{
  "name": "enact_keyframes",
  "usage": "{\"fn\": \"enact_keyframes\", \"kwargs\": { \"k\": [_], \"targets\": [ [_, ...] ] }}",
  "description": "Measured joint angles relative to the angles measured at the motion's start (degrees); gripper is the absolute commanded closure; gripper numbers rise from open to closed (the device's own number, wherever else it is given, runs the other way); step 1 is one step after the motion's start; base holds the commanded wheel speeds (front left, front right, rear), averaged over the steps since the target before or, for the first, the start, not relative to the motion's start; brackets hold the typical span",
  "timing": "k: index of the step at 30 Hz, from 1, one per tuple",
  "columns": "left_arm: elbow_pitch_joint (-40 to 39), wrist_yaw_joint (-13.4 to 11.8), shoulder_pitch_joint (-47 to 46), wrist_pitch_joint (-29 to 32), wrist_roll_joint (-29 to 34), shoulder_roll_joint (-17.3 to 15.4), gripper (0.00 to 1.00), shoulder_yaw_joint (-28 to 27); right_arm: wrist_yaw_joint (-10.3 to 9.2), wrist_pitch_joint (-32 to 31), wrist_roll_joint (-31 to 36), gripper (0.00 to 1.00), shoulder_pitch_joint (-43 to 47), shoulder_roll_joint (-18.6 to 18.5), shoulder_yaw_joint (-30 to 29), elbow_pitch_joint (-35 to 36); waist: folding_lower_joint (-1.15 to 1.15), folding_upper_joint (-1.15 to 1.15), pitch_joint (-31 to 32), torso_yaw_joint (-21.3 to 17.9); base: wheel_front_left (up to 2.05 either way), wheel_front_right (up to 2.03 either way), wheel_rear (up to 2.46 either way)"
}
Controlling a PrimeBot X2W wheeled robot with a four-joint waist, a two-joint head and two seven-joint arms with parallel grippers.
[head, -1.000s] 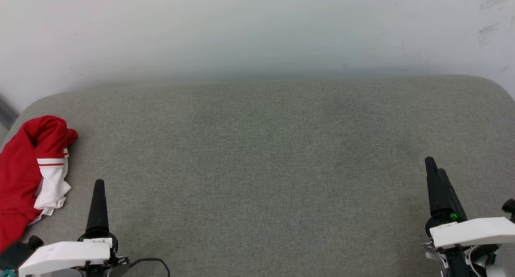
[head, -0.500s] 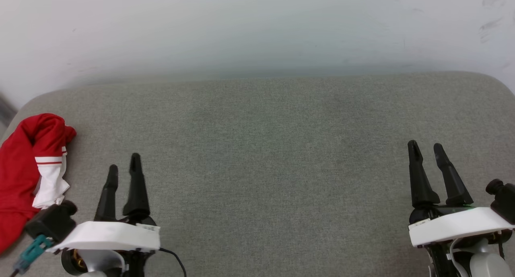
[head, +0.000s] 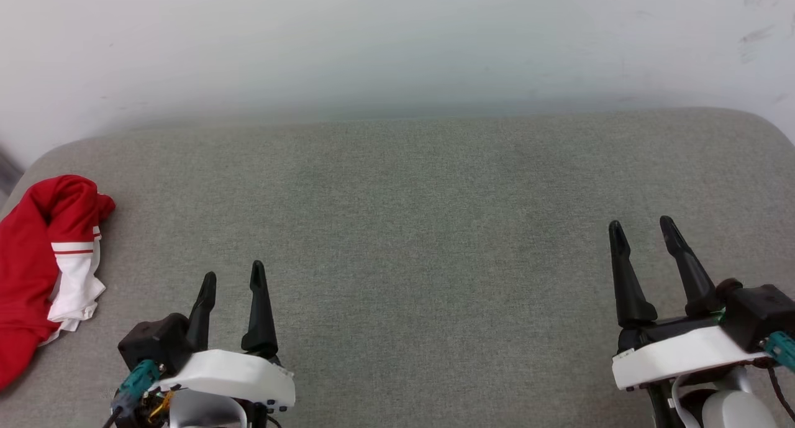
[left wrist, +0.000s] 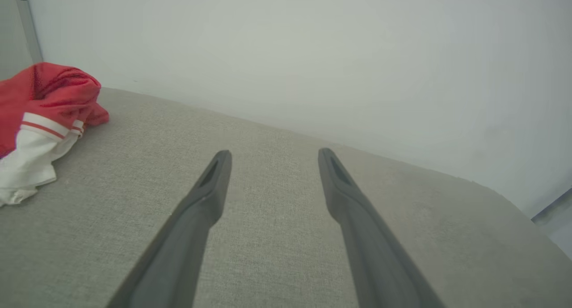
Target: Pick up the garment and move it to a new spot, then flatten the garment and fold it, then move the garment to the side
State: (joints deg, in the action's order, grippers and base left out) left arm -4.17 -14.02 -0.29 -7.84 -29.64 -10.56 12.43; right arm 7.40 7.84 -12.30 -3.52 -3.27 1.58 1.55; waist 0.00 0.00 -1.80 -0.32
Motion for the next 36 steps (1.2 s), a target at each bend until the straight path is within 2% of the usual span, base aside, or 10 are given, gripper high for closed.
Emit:
{"fn": "enact_keyframes", "kwargs": {
  "k": [6, 11, 12, 13, 16, 18, 24, 28, 32, 36],
  "targets": [
    [-1.3, -2.7, -0.7, -0.9, 5.0, -1.9, 0.00, 3.2, 0.01, 0.8, 4.6, 0.00, 0.0, 0.0, 0.4, -0.1, 0.00, 0.00, 0.0, 0.0, 0.00, 0.00, 0.00],
    [-2.9, -7.3, -1.4, -1.5, 9.2, -4.2, 0.00, 8.3, 0.01, 1.6, 7.7, 0.00, 0.1, 0.1, 0.4, -0.2, 0.00, 0.00, 0.0, -0.1, 0.00, 0.00, 0.00],
    [-3.2, -9.2, -1.7, -1.9, 10.1, -5.1, 0.00, 10.2, 0.01, 1.8, 8.7, 0.00, 0.1, 0.1, 0.4, -0.3, 0.00, 0.00, 0.0, -0.2, 0.00, 0.00, 0.00],
    [-3.2, -9.2, -1.7, -1.9, 10.1, -5.1, 0.00, 10.2, 0.01, 1.8, 8.7, 0.00, 0.1, 0.1, 0.4, -0.3, 0.00, 0.00, 0.0, -0.2, 0.00, 0.00, 0.00],
    [-3.3, -11.3, -2.1, -2.3, 10.8, -6.2, 0.00, 12.7, 0.01, 2.3, 10.5, 0.00, 0.2, 0.2, 0.5, -0.5, 0.00, 0.00, 0.0, -0.3, 0.00, 0.00, 0.00],
    [-3.2, -11.4, -2.1, -2.5, 10.5, -6.4, 0.00, 13.6, 0.02, 2.6, 11.4, 0.00, 0.3, 0.2, 0.4, -0.7, 0.00, 0.00, 0.0, -0.3, 0.00, 0.00, 0.00],
    [-2.8, -9.5, -1.9, -3.4, 10.3, -5.8, 0.00, 12.4, 0.02, 3.3, 12.4, 0.00, 0.4, 0.3, 0.2, -1.4, 0.00, 0.00, -0.3, -0.4, 0.00, 0.00, 0.00],
    [-2.5, -6.5, -0.7, -3.9, 10.9, -4.4, 0.00, 10.0, 0.10, 3.8, 10.9, 0.00, 0.7, 0.3, 0.4, -1.7, 0.00, 0.00, -0.3, -0.4, 0.00, 0.00, 0.00],
    [-2.7, -3.3, 0.6, -4.3, 12.1, -2.1, 0.00, 5.7, 0.09, 4.3, 5.4, 0.00, 1.1, 0.3, -0.5, -2.6, 0.00, 0.00, -0.4, -0.4, 0.00, 0.00, 0.00],
    [-2.7, 0.8, 1.9, -4.7, 14.3, 0.0, 0.00, 2.3, 0.09, 4.8, 4.7, 0.00, 1.1, 0.3, -0.2, -3.3, 0.00, 0.00, -0.4, -0.4, 0.00, 0.00, 0.00]
  ]
}}
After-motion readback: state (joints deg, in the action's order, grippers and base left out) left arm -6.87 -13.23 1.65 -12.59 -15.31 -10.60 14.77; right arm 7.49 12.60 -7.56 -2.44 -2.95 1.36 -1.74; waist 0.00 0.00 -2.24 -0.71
